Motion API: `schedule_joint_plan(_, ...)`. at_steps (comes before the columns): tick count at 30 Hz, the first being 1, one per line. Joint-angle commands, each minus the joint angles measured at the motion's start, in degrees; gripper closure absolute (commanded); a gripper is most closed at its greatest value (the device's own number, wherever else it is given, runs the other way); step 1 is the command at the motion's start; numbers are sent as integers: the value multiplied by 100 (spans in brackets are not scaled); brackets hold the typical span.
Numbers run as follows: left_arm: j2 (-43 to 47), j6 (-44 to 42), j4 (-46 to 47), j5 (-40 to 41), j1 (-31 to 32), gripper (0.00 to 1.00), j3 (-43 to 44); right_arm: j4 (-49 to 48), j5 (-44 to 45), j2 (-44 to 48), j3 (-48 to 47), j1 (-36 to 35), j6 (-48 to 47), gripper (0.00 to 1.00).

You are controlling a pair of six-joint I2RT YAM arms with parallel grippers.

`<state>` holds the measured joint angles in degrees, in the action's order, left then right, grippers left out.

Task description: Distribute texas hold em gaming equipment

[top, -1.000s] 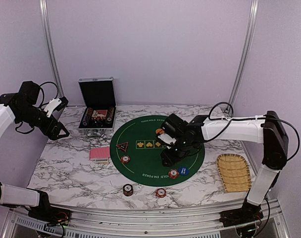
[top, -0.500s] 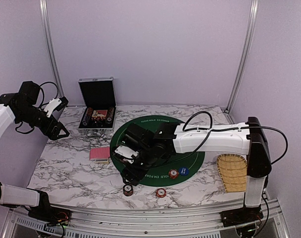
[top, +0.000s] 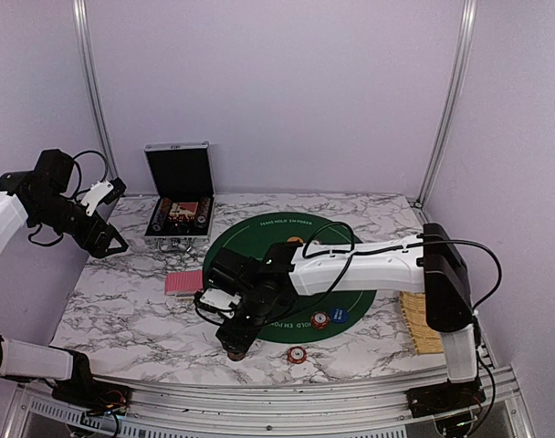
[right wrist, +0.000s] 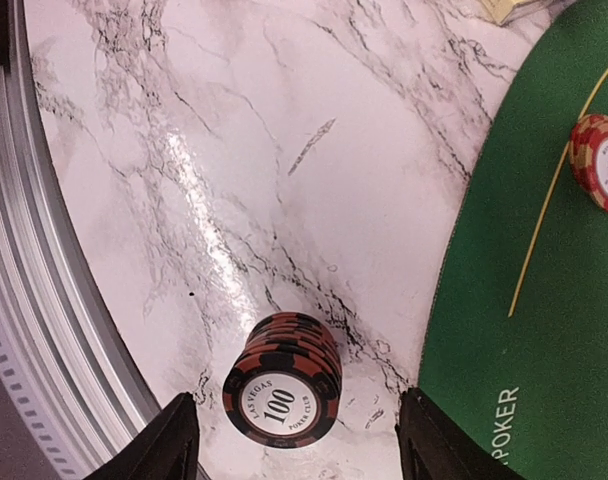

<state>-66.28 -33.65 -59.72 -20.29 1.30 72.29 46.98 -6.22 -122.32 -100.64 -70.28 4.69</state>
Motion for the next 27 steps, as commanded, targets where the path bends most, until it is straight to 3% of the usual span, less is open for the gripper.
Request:
schedule_joint_plan(1, 69, -19, -169, -41, 4, 1, 128, -55, -188, -79, -167, -54, -120, 35)
schedule_joint_plan(27, 104, -25, -189, 1, 3, 1, 151, -131, -188, -231, 94, -126, -241, 42)
